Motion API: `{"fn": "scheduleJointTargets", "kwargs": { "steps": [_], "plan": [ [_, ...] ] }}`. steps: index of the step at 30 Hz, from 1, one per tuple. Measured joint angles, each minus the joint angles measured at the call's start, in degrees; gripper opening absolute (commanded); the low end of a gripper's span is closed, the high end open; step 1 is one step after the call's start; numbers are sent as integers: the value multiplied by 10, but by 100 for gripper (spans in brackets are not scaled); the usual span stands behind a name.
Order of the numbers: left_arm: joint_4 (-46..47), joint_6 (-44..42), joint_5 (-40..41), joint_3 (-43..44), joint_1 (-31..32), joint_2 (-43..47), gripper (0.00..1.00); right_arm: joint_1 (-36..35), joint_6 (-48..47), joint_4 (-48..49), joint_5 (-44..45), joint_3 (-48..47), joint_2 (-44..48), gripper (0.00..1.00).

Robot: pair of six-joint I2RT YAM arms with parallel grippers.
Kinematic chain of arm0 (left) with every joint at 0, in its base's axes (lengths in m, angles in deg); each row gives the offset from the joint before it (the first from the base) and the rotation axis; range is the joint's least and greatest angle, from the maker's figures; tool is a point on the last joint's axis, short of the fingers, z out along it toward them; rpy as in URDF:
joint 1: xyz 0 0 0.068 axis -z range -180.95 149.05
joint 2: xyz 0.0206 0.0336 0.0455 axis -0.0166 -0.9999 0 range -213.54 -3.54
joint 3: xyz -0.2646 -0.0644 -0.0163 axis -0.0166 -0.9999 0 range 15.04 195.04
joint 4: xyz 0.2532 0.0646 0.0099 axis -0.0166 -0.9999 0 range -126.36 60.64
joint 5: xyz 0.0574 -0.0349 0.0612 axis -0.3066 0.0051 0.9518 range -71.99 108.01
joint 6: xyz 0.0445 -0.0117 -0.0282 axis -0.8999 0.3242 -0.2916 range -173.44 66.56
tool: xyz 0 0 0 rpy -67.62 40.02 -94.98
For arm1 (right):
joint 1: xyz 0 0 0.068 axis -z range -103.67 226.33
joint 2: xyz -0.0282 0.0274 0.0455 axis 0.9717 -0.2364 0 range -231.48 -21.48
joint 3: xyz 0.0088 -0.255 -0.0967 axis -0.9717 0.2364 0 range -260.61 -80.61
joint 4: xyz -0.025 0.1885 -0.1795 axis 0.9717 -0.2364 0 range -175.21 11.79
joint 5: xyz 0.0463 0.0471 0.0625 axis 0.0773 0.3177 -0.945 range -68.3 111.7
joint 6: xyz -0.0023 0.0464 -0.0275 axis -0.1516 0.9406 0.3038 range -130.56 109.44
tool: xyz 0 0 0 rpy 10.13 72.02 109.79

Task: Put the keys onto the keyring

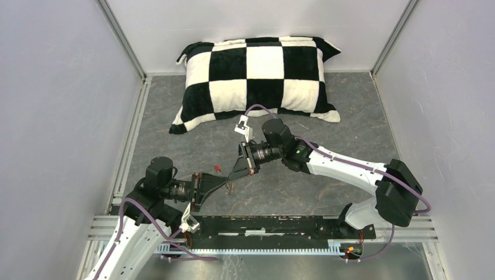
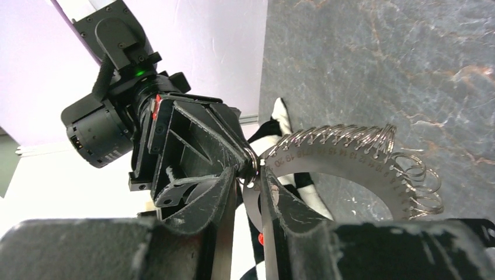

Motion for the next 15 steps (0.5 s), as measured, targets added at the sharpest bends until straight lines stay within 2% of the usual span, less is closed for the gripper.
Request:
{"fn": "scheduleJointTargets", "kwargs": {
  "steps": [5,9,12,13,15],
  "plan": [
    [41,10,0,-4,0,4,27,0,10,19,-5,0,0,4],
    [51,13,0,-6,0,4,16,0,19,33,-12,0,-3,9],
    [51,13,1,-9,0,3,15,2,25,34,-17,0,-8,11],
    [52,13,1,-9,0,2,19,3,26,34,-18,0,-8,12],
    [59,28,2,-9,0,1,39,4,26,34,-18,0,-8,13]
  ]
}}
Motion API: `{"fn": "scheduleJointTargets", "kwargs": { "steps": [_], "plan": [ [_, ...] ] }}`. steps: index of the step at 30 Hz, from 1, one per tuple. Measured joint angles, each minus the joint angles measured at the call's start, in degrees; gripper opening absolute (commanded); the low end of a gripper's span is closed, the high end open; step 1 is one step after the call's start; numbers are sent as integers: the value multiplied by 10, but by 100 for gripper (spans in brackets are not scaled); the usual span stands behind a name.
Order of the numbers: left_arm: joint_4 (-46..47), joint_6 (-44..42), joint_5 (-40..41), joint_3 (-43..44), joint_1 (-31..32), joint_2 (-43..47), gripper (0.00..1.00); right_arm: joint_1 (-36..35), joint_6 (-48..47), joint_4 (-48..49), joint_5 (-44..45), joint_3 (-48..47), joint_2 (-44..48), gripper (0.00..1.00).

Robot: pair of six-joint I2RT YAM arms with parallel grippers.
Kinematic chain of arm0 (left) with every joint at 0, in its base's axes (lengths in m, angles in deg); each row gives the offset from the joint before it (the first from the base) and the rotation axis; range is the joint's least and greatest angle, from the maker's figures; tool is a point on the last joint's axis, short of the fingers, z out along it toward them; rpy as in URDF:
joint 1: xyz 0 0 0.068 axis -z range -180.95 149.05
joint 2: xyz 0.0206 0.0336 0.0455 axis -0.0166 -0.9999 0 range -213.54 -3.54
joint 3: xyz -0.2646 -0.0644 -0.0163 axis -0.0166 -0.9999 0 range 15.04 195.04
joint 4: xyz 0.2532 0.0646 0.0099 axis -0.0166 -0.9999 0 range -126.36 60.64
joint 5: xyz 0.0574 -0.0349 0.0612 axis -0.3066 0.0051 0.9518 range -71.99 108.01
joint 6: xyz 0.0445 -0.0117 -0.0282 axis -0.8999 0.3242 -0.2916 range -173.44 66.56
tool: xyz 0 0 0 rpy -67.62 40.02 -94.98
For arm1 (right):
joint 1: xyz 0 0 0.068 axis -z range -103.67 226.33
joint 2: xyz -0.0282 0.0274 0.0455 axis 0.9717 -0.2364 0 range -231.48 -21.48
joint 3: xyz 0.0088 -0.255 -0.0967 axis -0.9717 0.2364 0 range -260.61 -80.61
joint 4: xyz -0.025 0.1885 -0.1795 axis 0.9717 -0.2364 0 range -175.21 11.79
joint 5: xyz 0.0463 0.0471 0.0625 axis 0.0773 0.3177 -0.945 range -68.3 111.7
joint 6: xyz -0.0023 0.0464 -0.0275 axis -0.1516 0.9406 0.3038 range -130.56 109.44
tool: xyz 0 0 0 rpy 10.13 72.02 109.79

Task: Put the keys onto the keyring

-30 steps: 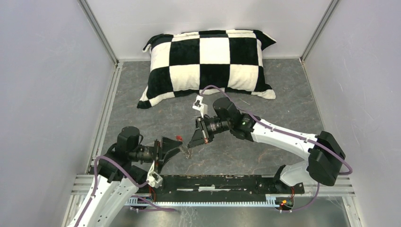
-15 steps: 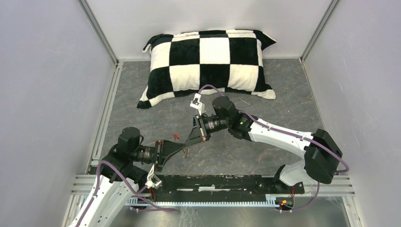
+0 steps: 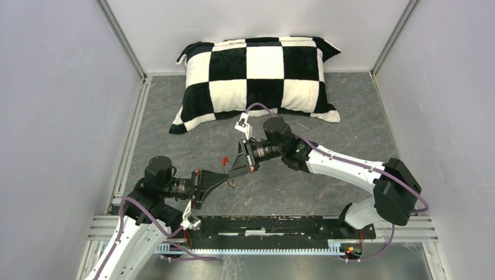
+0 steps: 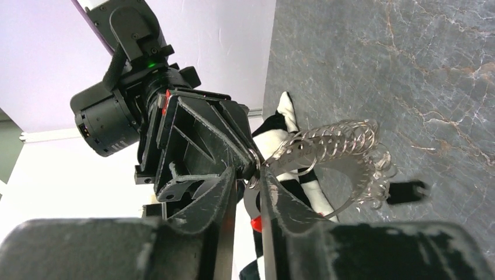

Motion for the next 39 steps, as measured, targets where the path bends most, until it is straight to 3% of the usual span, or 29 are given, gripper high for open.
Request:
{"fn": "scheduleJointTargets", "kwargs": {
  "steps": [2,6,12,16,18,25,29,33,39],
  "plan": [
    [14,31,5,0,0,-1,47,0,0,8,0,3,0,13],
    [41,89,13,2,0,-3,49,-5,0,18,-3,8,0,14],
    [42,153,16,19,0,-22,36,-5,4,35,-13,9,1,16],
    [8,158,24,51,0,-59,47,-6,3,43,-17,9,2,16],
    [-11,144,26,71,0,-83,48,-10,2,41,-20,9,2,17],
    [-101,33,28,99,0,-120,16,-17,-12,25,-29,9,2,17],
    [-158,-12,28,110,0,-126,6,-17,-16,16,-31,9,2,21],
    [-186,-27,25,113,0,-112,2,-17,-10,23,-31,9,2,29],
    [-203,-28,21,113,0,-89,2,-17,21,73,-30,20,2,30]
  ]
}}
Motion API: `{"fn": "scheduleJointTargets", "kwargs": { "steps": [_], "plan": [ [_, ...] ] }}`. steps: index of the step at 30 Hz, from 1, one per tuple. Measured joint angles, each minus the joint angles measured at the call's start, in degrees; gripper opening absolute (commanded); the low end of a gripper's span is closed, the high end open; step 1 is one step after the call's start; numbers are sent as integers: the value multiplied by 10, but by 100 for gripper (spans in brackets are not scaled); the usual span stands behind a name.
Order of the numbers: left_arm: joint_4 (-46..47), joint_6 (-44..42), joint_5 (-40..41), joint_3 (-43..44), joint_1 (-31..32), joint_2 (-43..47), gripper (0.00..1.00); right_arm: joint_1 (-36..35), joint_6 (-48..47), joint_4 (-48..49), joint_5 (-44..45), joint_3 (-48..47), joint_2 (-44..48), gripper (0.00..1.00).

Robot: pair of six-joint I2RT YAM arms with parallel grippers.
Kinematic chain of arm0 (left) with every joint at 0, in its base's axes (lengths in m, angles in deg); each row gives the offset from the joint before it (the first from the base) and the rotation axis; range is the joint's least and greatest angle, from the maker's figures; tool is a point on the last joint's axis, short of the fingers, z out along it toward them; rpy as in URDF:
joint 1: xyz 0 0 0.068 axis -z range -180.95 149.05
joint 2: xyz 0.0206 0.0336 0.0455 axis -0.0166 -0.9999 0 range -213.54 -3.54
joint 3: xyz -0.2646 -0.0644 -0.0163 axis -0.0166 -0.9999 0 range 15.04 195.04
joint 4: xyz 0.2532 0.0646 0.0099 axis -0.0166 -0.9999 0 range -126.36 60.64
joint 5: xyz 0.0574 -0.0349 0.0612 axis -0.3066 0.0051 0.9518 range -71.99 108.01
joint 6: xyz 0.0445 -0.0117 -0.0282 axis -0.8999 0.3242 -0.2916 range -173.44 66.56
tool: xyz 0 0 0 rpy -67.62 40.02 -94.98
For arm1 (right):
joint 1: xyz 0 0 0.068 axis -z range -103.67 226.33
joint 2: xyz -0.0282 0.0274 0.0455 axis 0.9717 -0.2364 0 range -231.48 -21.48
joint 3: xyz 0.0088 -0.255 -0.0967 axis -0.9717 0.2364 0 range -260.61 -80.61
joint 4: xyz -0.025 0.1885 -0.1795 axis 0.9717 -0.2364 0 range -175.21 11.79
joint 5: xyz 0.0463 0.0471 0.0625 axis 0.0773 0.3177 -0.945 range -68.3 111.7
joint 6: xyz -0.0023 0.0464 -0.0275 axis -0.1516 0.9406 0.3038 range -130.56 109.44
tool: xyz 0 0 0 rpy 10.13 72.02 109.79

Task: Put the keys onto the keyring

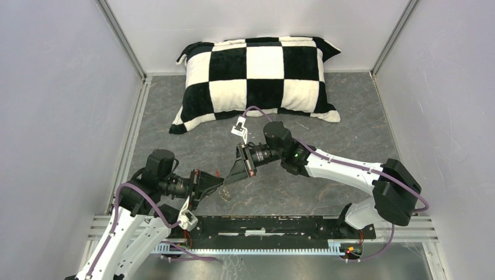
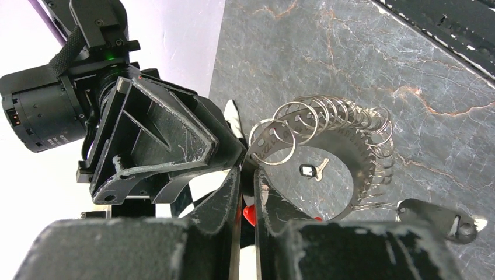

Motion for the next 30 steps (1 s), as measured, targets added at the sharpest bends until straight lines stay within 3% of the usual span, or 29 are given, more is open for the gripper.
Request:
{"fn": "scheduleJointTargets", "kwargs": {
  "steps": [5,9,13,17,21,25,30],
  "plan": [
    [26,32,4,0,0,7,2,2,11,16,0,5,1,36],
    [83,110,3,0,0,12,2,9,-51,-35,7,0,17,50],
    [116,198,-6,17,0,1,2,12,-218,-170,54,-69,34,59],
    [130,287,-29,60,0,-25,2,10,-420,-234,122,-101,97,65],
    [142,372,-62,102,0,-54,2,2,-635,-243,160,-93,196,85],
    [147,435,-92,122,0,-76,2,-23,-796,-209,160,-55,271,83],
    [148,484,-123,127,0,-97,2,-57,-925,-230,152,-82,250,74]
  ]
}}
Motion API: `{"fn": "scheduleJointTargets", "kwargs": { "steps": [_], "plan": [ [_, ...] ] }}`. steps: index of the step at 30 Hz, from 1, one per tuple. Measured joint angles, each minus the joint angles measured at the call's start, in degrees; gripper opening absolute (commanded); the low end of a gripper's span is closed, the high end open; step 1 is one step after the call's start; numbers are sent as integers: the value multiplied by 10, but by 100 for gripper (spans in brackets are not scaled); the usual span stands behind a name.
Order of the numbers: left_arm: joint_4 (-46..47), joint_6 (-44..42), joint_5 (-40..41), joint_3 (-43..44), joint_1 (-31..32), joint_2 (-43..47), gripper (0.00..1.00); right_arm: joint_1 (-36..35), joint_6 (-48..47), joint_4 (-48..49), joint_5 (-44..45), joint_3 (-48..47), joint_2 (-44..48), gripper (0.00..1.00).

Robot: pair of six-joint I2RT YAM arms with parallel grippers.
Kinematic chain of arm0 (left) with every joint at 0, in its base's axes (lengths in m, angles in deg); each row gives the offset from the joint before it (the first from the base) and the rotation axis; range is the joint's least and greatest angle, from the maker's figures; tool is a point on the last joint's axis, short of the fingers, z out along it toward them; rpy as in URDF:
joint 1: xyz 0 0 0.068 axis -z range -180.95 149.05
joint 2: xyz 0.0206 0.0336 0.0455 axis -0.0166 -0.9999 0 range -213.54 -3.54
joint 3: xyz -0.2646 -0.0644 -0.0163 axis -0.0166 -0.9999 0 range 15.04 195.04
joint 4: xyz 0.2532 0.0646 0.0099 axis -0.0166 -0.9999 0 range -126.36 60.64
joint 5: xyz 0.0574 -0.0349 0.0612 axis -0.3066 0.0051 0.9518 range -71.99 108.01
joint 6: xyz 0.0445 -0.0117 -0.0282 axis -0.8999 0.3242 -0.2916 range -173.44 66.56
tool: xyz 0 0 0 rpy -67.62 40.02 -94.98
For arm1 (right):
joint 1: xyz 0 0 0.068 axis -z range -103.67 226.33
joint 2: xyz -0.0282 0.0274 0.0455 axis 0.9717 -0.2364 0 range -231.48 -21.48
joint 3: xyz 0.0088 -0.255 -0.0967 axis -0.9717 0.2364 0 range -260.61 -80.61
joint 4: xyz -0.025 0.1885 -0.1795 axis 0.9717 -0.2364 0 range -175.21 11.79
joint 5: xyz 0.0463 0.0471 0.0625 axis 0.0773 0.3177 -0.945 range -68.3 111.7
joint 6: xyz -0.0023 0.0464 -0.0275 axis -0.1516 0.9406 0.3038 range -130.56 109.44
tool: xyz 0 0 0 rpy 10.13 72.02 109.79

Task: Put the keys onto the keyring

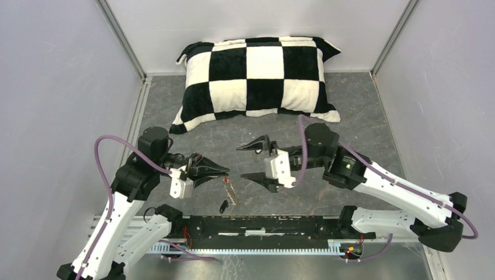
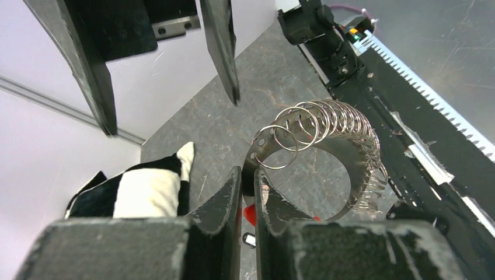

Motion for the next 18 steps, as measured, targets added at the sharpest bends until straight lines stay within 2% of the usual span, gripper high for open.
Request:
{"fn": "scheduleJointTargets", "kwargs": {
  "steps": [7,14,18],
  "plan": [
    [0,10,-22,4,0,-18,2,-33,-104,-44,-4,-21,-50,58],
    [0,10,-23,4,0,-15,2,-43,-175,-112,-32,-116,-96,43],
    [0,10,-23,1,0,-14,2,-44,-205,-157,-49,-157,-117,42]
  ]
}}
